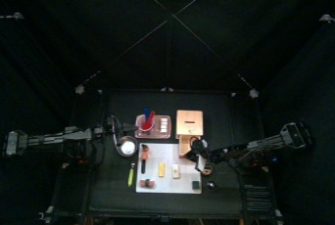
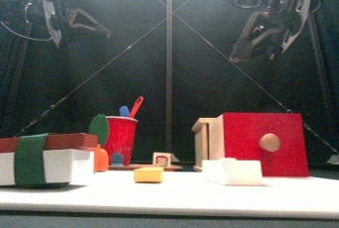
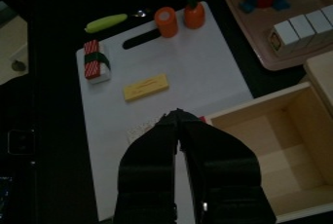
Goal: Close drawer
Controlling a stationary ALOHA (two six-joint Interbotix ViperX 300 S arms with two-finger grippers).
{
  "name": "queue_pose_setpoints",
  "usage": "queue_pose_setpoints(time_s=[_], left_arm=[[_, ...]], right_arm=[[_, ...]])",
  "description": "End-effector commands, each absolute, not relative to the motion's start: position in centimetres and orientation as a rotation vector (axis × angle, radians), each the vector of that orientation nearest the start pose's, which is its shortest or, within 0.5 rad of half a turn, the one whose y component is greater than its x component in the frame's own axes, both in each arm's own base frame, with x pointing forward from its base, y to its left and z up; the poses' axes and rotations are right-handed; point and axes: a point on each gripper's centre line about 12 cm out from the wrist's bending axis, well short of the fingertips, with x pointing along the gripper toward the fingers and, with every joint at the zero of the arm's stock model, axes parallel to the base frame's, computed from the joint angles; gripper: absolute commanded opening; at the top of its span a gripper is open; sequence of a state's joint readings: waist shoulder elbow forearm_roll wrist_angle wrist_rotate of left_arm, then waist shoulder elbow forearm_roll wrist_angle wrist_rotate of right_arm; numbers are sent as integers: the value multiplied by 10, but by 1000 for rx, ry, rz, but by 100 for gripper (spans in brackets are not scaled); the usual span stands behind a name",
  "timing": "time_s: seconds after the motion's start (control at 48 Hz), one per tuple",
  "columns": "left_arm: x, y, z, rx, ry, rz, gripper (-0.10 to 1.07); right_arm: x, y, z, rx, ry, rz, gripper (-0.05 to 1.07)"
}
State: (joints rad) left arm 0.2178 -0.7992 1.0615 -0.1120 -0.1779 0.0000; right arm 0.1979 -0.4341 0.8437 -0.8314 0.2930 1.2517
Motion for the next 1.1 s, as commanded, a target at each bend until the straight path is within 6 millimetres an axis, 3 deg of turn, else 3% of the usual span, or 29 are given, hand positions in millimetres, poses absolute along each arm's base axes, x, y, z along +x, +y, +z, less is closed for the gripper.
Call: queue_pose_setpoints(time_s=[0.0,0.208,0.354,0.479,0.812,1.083], left_arm=[[229,54,296,-114,57,246,2],[230,58,305,-98,35,259,2],[232,73,328,-87,-22,314,2],[246,93,337,-90,1,371,2],[326,171,350,-95,268,481,2],[406,218,326,-11,417,480,2]], right_arm=[[297,34,247,317,555,-141,39],[298,34,243,310,567,-141,39],[298,34,237,292,584,-142,39],[295,40,233,291,600,-126,39],[288,46,220,328,646,-123,39],[281,54,209,362,688,-114,39]])
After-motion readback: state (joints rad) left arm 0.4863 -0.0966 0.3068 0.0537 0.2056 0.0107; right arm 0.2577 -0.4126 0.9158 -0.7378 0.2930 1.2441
